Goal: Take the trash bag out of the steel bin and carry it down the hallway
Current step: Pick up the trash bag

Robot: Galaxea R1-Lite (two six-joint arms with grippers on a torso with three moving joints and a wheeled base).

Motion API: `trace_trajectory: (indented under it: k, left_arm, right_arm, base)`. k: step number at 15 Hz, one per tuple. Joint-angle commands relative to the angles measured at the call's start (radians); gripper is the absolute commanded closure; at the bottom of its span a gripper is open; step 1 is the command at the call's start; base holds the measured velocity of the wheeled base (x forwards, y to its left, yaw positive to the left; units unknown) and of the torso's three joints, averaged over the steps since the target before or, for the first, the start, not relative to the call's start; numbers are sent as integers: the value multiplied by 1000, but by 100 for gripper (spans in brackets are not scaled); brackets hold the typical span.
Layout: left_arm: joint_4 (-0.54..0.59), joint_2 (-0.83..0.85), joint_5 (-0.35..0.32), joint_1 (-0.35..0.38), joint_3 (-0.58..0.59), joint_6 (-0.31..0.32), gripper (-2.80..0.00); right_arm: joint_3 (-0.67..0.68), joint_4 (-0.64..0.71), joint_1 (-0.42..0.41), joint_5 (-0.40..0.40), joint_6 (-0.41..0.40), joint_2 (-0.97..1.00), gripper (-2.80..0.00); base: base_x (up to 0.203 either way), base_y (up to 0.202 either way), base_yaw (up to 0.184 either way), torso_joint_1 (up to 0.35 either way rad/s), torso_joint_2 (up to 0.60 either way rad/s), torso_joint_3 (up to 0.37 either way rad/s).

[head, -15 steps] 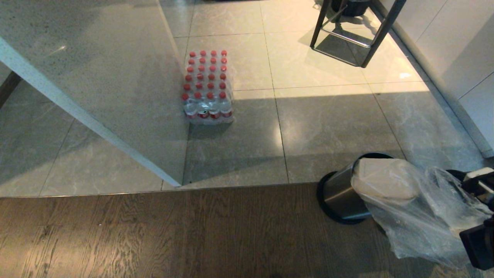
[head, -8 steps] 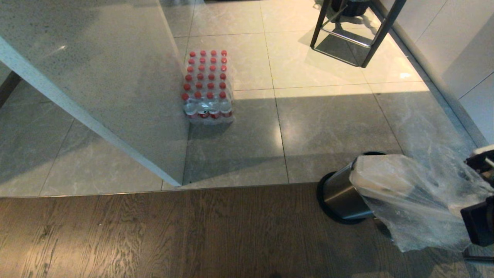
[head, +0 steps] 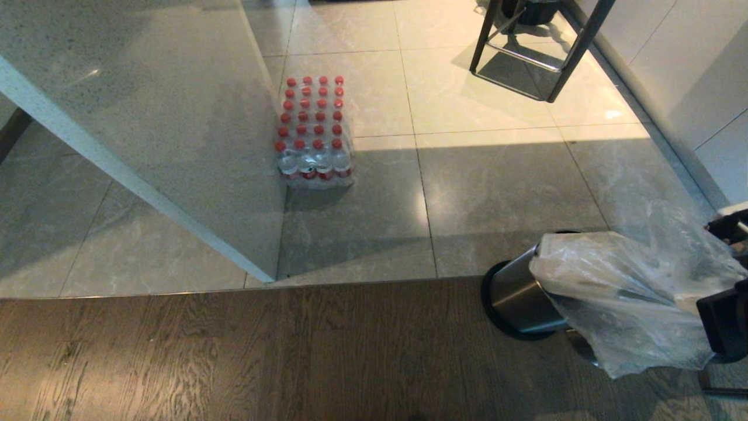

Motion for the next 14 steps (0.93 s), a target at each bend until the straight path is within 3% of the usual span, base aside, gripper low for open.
trace_trajectory:
  k: [1,9,14]
  left_arm:
    - [0,0,0,0,0,0,0]
    - [0,0,0,0,0,0,0]
    - [0,0,0,0,0,0,0]
  right_arm:
    - [-21,-8,0,0,-2,10,0]
    - [-255,-107,0,3,-9,45,0]
    - [-275,-113,0,0,-2,12,0]
  base:
    - [0,0,0,0,0,0]
    - [0,0,0,0,0,0]
    - [0,0,0,0,0,0]
